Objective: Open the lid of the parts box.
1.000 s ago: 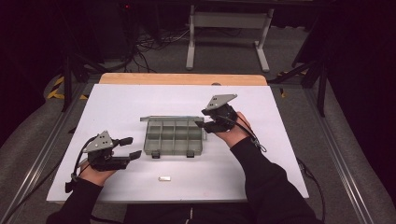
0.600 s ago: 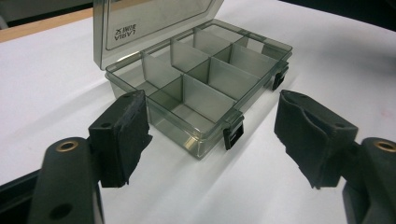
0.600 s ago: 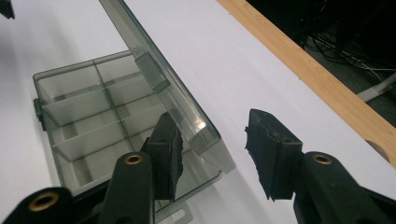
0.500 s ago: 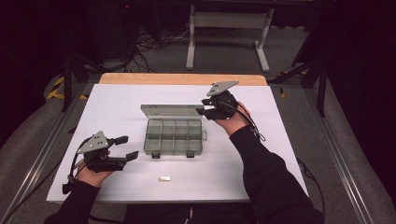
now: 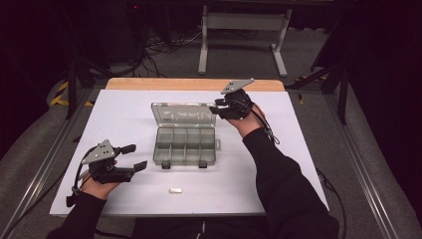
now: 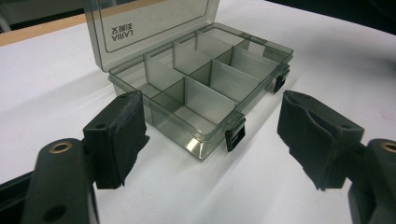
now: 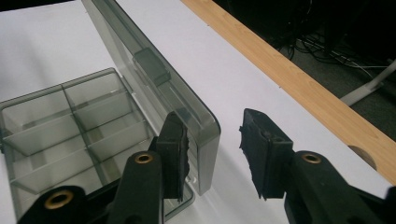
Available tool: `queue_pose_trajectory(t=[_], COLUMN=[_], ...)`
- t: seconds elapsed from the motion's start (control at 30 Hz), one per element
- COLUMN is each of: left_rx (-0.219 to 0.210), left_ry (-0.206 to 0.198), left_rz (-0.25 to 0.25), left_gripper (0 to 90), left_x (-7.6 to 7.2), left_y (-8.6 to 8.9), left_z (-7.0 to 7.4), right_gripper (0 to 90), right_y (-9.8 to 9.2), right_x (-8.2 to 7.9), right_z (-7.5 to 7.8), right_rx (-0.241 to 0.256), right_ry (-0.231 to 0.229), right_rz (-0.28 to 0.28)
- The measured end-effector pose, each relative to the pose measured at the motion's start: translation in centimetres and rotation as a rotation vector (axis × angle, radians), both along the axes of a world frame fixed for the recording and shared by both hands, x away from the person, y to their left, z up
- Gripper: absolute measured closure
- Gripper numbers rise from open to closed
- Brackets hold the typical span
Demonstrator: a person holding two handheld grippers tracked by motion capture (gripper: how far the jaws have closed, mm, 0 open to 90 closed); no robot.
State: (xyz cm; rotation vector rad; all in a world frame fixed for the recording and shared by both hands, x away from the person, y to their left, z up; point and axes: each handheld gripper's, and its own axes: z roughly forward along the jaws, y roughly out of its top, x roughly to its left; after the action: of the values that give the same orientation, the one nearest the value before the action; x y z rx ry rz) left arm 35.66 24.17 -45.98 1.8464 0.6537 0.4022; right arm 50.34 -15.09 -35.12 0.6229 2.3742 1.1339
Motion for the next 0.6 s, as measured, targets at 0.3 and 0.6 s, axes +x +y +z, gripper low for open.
queue_pose_trajectory(t=[0.3,0.6], left_rx=[-0.007,-0.015], left_ry=[-0.011,-0.026], left_rz=[0.002,0.010], left_gripper=[21.3,18.7], left_x=[0.0,-0.1], left_y=[0.0,0.1], left_z=[-0.1,-0.1], right_gripper=[64.1,66.1], right_y=[-0.1,0.2], right_x=[1.1,2.3], right_z=[-0.7,-1.7], right_rx=[0.023,0.019], right_ry=[-0.002,0.010], right_rz=[-0.025,-0.039])
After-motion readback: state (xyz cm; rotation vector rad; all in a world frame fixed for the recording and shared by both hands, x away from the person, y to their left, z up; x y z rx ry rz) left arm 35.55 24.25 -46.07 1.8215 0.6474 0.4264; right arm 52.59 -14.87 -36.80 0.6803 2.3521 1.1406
